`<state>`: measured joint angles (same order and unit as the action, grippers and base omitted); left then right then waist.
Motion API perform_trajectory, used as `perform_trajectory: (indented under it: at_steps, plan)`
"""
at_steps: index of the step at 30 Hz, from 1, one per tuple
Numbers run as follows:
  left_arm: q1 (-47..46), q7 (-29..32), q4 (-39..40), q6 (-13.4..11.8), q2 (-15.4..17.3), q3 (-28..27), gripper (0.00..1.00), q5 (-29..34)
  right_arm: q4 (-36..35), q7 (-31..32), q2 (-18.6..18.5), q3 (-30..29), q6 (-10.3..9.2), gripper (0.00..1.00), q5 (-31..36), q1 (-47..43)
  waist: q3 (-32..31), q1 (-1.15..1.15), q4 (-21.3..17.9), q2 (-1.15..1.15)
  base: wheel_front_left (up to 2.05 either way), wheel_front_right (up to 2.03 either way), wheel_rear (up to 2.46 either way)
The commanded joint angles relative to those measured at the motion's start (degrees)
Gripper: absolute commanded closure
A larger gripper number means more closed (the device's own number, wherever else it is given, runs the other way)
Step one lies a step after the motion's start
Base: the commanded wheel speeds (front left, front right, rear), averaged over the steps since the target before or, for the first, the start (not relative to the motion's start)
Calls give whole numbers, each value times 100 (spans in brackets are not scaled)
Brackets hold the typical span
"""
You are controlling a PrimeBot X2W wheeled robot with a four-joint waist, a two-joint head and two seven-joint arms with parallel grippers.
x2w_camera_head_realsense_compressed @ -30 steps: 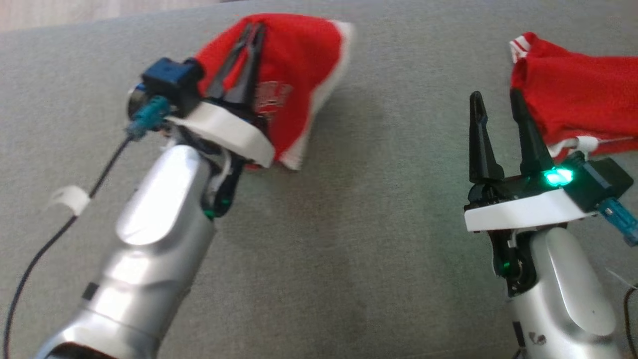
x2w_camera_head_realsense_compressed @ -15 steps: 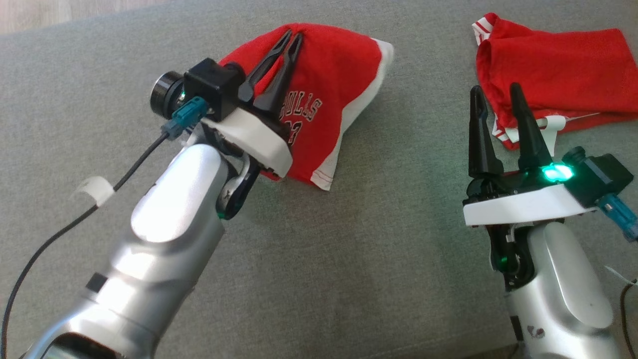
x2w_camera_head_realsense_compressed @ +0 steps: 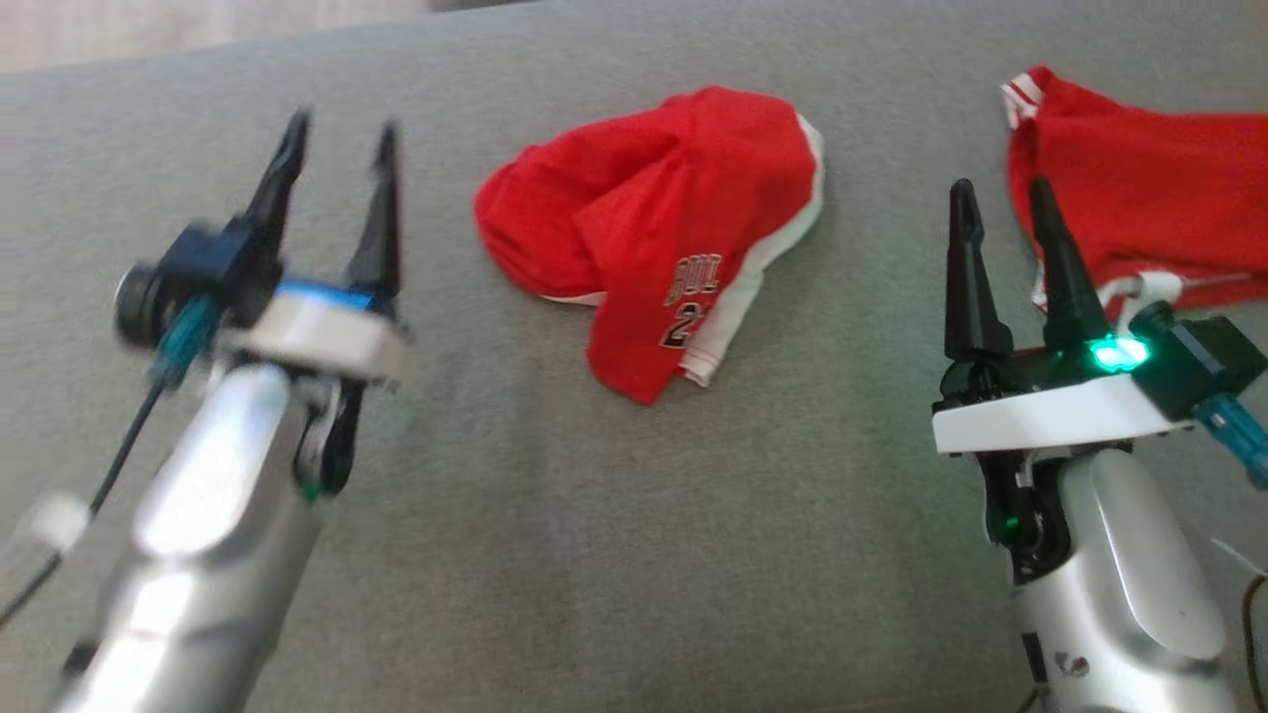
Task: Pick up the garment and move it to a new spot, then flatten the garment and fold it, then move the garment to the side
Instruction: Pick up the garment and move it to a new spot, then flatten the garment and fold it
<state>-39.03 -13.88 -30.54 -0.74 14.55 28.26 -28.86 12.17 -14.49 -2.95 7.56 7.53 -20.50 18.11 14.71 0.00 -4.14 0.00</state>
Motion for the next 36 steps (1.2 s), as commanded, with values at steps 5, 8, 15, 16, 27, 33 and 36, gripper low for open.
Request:
perform_trajectory:
  at_steps: [5, 8, 15, 16, 27, 33, 36]
  plan:
    - [881, -107, 926, -240, 411, -709, 0, 30, -132, -38, 7, -28, -4, 0, 144, -140, -230, 0, 429, 0, 0, 0, 0]
    - [1463, -109, 1498, -352, 383, -978, 0, 213, -157, -1, 7, -96, -4, 0, 194, -234, -313, 0, 582, 0, 0, 0, 0]
    - [2535, -111, 2139, -379, -49, -1366, 0, 519, -247, 110, 7, -254, -4, 0, 276, -453, -494, 0, 826, 0, 0, 0, 0]
    - [2612, -111, 2158, -354, -103, -1386, 0, 574, -263, 123, 7, -273, -4, 0, 282, -474, -503, 0, 849, 0, 0, 0, 0]
    - [2647, -111, 2117, 4, -636, -1569, 0, 961, -342, 514, 7, -46, -4, 0, 475, -415, -377, 0, 1174, 0, 0, 0, 0]
    - [2595, -111, 1979, 214, -879, -1645, 0, 1110, 109, 1124, 7, 596, -4, 0, 723, -167, -244, 0, 1414, 0, 0, 0, 0]
    - [2581, -111, 1896, 320, -966, -1653, 0, 1175, 486, 1349, 7, 811, -4, 0, 786, -18, -216, 0, 1521, 0, 0, 0, 0]
